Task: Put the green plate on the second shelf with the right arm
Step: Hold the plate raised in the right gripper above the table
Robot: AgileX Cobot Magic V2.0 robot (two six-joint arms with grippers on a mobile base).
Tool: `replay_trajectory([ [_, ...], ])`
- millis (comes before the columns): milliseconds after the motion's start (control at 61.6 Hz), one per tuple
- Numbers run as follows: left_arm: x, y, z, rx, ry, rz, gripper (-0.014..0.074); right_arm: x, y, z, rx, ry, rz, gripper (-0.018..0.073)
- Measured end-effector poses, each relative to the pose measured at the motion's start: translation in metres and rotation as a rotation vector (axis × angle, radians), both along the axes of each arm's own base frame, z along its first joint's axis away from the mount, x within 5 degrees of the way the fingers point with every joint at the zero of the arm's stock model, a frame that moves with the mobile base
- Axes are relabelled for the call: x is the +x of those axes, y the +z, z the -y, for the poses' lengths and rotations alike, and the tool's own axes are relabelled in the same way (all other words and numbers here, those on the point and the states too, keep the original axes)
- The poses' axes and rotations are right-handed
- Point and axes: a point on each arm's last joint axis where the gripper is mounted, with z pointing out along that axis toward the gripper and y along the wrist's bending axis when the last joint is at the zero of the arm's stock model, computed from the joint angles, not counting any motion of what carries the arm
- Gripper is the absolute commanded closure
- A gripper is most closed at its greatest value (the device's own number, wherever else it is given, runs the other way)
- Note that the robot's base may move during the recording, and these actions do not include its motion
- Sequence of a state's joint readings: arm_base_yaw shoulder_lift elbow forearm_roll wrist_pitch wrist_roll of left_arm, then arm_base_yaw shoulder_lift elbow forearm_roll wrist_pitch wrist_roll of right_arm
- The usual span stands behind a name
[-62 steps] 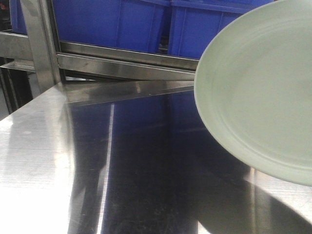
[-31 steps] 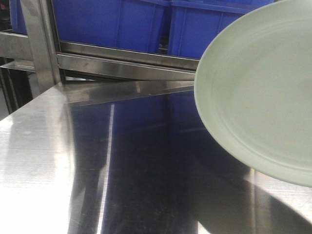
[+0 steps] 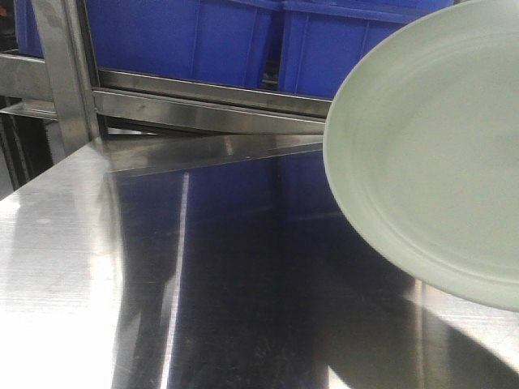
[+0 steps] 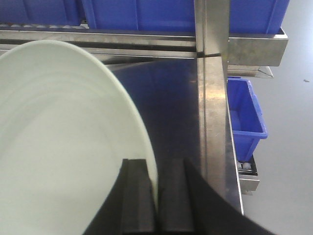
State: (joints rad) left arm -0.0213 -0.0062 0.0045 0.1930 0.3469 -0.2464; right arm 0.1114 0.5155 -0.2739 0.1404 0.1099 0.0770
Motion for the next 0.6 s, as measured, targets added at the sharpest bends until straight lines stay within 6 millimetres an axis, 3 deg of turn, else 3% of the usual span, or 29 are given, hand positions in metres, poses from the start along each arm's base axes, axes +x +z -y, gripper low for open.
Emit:
replay_trajectory([
  [601, 0.0, 0.0, 0.0, 0.0, 0.0, 0.0, 0.0472, 0.0, 0.0, 0.0, 0.0, 0.0, 0.0, 0.0503],
])
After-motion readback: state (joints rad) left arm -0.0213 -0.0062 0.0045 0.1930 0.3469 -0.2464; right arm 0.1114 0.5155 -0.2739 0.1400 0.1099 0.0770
